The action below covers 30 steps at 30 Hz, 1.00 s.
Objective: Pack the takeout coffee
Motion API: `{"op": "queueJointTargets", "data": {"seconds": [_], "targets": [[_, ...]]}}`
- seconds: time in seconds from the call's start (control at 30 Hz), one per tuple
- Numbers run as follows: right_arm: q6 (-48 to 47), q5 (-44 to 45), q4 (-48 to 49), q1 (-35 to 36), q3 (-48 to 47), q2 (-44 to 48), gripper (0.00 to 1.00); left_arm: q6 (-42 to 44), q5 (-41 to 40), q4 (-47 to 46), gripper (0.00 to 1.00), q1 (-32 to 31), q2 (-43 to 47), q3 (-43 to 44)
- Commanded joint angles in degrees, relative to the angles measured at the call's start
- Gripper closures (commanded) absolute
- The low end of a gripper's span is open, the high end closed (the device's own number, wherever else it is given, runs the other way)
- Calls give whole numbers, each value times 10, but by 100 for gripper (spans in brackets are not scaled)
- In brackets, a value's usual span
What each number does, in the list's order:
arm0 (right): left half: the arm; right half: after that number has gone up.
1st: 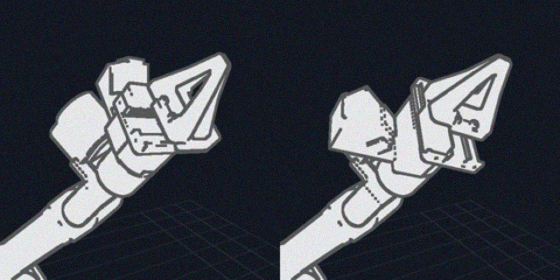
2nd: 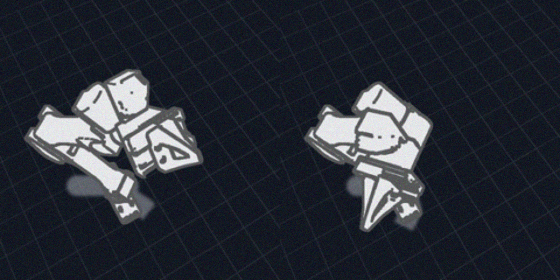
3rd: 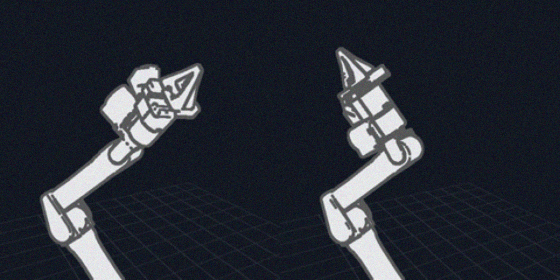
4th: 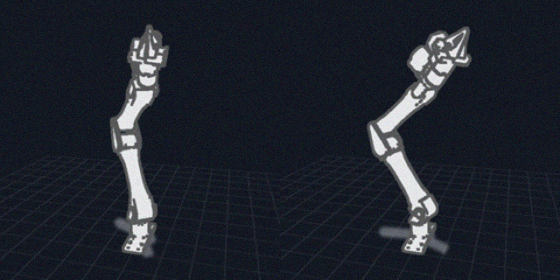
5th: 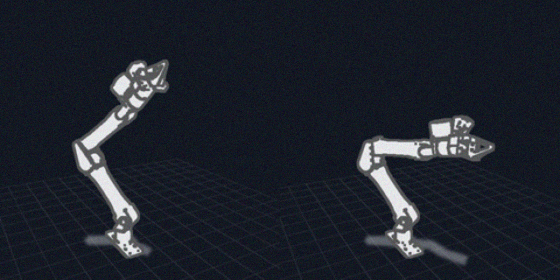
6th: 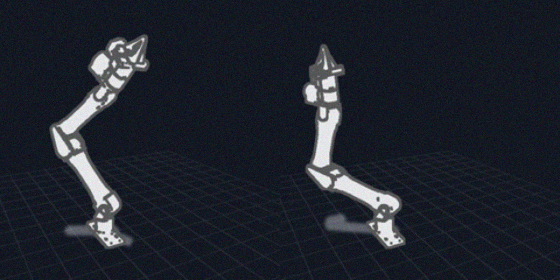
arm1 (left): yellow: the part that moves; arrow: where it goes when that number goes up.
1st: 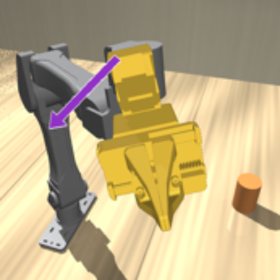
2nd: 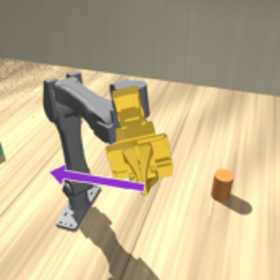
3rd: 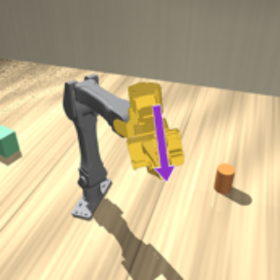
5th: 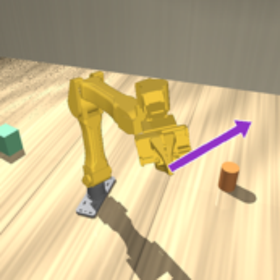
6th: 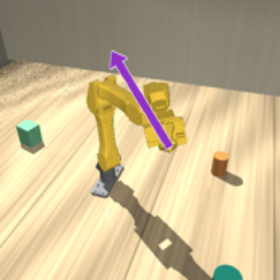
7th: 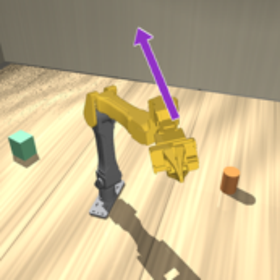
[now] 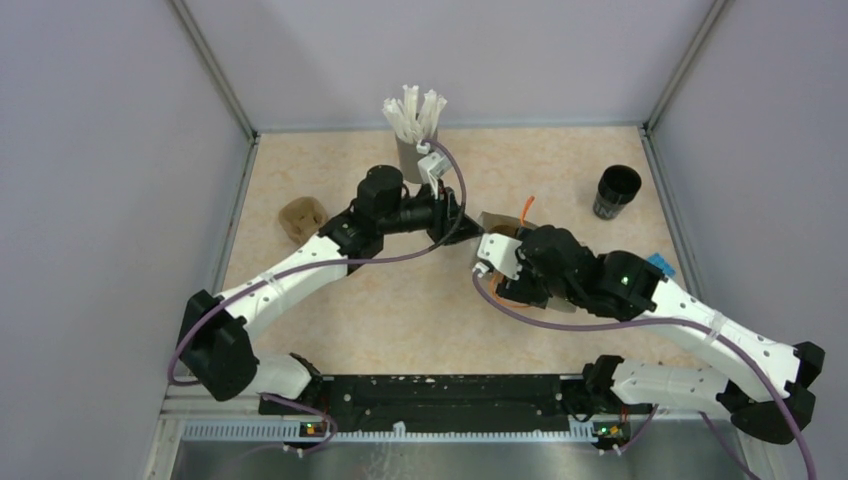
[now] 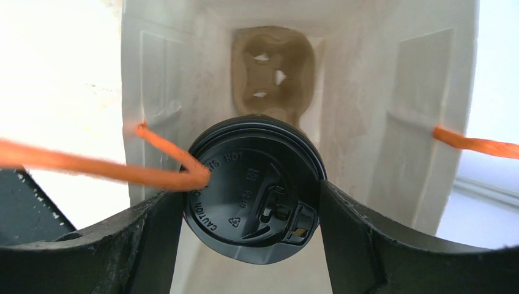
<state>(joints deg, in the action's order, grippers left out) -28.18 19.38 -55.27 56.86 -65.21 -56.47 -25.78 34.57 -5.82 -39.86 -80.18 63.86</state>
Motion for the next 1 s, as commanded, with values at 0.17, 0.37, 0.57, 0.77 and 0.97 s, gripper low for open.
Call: {"op": "queueJointTargets", "data": {"seconds": [0.17,0.37,0.57,0.77,0.97], "targets": [[10,-21,41,27,68,41,35,36,-16,96,43,-6,79,-27],[-3,3,49,29,92,56,35,46,-15,117,39,-12,63,-23],[7,14,44,28,95,64,35,54,-14,130,32,-20,53,-23],[19,14,51,29,98,62,35,66,-18,157,28,-25,63,-19],[19,9,57,29,104,64,35,74,-27,165,28,-26,50,-17]]}}
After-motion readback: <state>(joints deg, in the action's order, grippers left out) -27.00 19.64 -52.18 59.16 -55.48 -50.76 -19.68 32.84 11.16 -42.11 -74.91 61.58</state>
